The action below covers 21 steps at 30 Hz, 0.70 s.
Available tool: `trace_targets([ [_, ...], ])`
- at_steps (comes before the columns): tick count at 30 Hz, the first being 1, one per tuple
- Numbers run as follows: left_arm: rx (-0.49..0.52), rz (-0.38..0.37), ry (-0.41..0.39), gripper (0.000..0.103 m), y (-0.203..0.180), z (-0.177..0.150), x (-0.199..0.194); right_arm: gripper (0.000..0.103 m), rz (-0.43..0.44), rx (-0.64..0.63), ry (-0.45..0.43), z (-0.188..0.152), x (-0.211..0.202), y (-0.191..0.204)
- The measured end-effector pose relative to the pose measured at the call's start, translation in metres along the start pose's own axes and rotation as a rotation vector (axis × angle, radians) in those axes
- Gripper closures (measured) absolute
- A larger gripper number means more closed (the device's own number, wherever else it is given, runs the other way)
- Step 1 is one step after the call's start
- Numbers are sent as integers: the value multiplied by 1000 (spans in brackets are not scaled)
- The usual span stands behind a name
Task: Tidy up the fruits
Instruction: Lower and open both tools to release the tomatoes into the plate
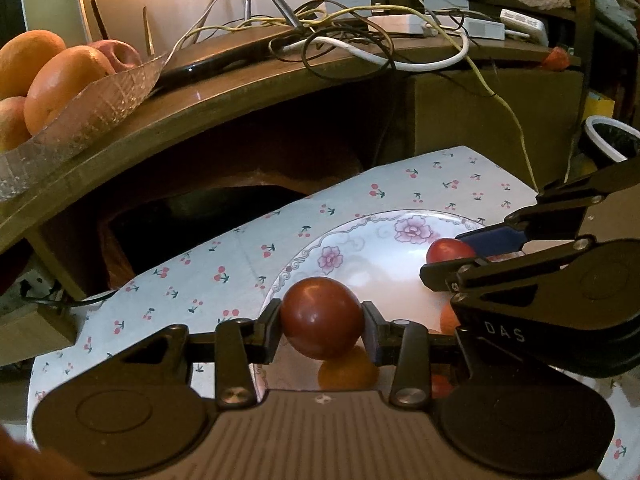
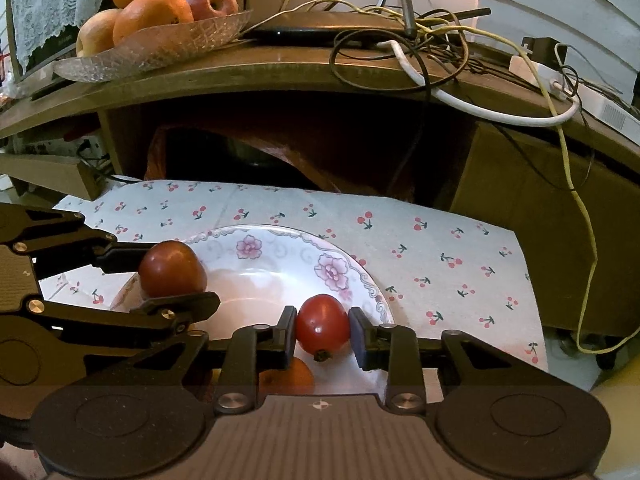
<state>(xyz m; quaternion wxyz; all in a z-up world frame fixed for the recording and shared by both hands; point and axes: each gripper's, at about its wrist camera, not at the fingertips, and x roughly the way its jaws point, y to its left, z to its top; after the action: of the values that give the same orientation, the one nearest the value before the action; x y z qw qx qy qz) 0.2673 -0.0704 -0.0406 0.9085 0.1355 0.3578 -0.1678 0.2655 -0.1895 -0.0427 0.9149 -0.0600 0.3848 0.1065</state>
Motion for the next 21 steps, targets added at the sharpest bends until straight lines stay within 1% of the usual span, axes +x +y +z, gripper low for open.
trace_targets([
  [10,-2,2,6,58,-2,1,-4,71,-14,0,-6,-1,-5,0],
  [17,-5,8,-2,58,-4,4,-15,70,-16,-1,-19,-1,-12,-1],
  [21,-10,10,-5,57,-5,5,-22,66,-21,3,-29,0,-18,-1],
])
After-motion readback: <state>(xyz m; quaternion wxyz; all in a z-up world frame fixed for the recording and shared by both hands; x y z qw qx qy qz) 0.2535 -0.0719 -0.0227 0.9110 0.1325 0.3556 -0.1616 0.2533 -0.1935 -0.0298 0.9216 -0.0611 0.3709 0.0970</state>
